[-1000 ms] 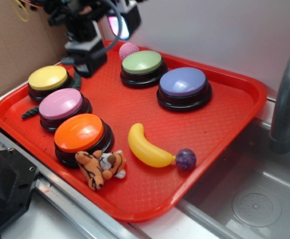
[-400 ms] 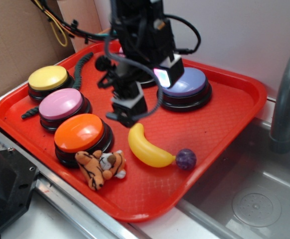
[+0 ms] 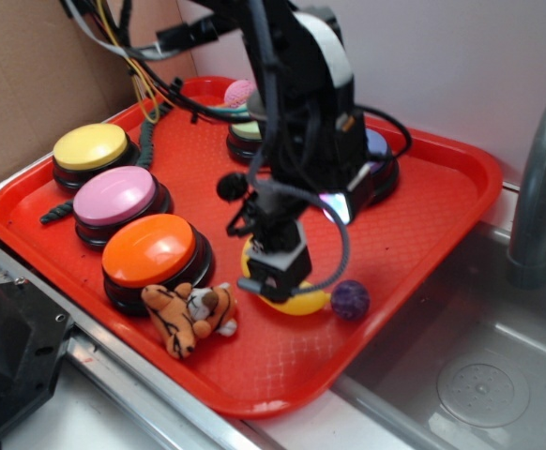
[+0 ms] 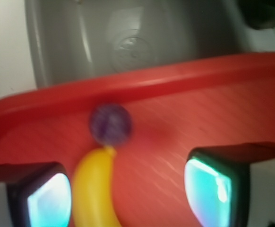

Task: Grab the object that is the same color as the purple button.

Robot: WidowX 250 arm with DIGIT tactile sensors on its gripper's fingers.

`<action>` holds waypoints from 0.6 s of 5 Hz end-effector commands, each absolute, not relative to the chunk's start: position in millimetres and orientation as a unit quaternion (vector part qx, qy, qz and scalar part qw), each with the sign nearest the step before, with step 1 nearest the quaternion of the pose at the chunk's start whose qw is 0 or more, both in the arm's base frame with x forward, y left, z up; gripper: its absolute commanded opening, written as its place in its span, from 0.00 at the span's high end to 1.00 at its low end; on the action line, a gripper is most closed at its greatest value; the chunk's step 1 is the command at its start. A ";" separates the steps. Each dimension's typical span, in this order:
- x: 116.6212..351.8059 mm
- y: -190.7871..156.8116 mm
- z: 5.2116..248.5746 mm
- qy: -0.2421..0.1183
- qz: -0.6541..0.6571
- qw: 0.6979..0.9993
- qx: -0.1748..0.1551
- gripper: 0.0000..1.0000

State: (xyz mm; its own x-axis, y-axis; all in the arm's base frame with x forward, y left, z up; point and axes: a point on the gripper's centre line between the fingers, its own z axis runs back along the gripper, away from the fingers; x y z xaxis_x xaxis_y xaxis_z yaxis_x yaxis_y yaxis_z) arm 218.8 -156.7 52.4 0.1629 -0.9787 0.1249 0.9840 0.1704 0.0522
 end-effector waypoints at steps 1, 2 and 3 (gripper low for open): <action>214.4 -177.4 46.0 -0.064 -0.647 0.759 -0.014 0.00; 215.9 -186.4 35.2 -0.056 -0.642 0.765 0.000 0.00; 217.9 -188.0 31.2 -0.059 -0.631 0.773 -0.013 0.00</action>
